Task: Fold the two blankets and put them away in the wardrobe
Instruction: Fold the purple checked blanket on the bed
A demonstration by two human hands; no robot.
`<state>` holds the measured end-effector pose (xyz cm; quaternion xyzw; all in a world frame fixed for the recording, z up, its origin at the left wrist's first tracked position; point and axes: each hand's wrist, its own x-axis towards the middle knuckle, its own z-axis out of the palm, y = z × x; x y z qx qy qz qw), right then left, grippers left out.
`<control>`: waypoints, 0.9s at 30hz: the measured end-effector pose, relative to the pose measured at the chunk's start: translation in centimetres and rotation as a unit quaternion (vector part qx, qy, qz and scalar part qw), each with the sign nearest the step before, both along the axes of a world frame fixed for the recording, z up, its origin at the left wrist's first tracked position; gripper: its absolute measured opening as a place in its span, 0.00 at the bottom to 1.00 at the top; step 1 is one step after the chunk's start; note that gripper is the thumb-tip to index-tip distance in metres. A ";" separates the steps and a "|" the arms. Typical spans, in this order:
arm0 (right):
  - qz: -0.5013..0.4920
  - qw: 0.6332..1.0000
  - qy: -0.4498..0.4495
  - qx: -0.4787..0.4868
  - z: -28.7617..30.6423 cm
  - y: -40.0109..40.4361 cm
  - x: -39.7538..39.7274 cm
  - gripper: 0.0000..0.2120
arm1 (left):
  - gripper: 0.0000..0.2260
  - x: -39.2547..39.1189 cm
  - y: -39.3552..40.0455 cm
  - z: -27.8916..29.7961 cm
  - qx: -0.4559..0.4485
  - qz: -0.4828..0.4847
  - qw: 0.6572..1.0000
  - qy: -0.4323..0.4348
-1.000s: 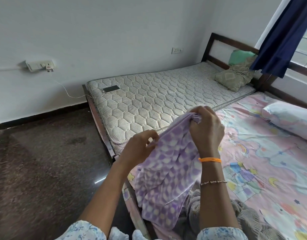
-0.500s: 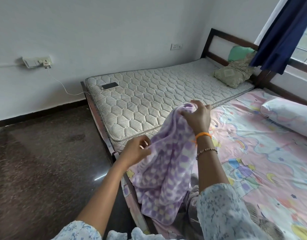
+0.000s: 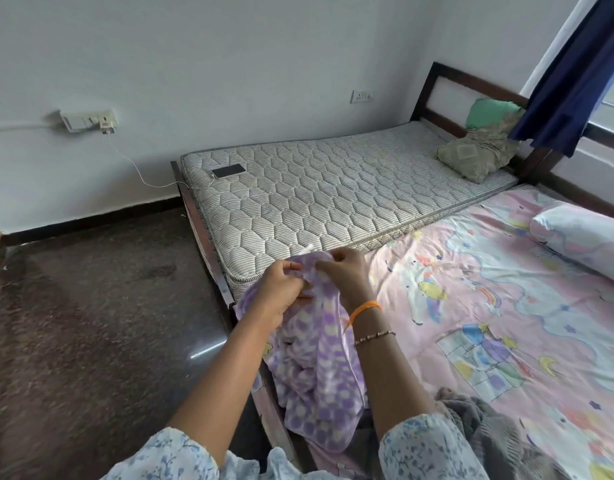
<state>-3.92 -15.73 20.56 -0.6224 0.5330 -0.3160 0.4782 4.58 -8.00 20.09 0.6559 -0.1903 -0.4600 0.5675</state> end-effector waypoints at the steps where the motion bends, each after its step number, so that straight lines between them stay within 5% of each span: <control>1: 0.004 0.999 0.030 -0.024 0.0 0.9 0.0 0.05 | 0.10 0.1 -0.1 -0.2 0.001 0.013 1.000 -0.007; 11: 0.157 0.961 0.101 -0.204 -0.8 4.9 -1.2 0.13 | 0.12 0.6 0.1 0.0 -0.039 0.015 0.997 -0.062; 15: 0.034 0.965 0.088 -0.246 0.5 3.7 -1.9 0.10 | 0.17 0.1 0.5 1.4 -0.136 -0.047 0.963 -0.229; 18: -0.027 0.970 0.050 -0.237 2.1 2.0 -3.1 0.10 | 0.17 1.0 0.3 2.8 -0.211 -0.054 0.944 -0.247; 27: -0.082 0.945 -0.052 -0.311 9.9 -2.5 -4.7 0.13 | 0.22 1.5 -0.3 0.1 -0.145 -0.243 0.887 -0.365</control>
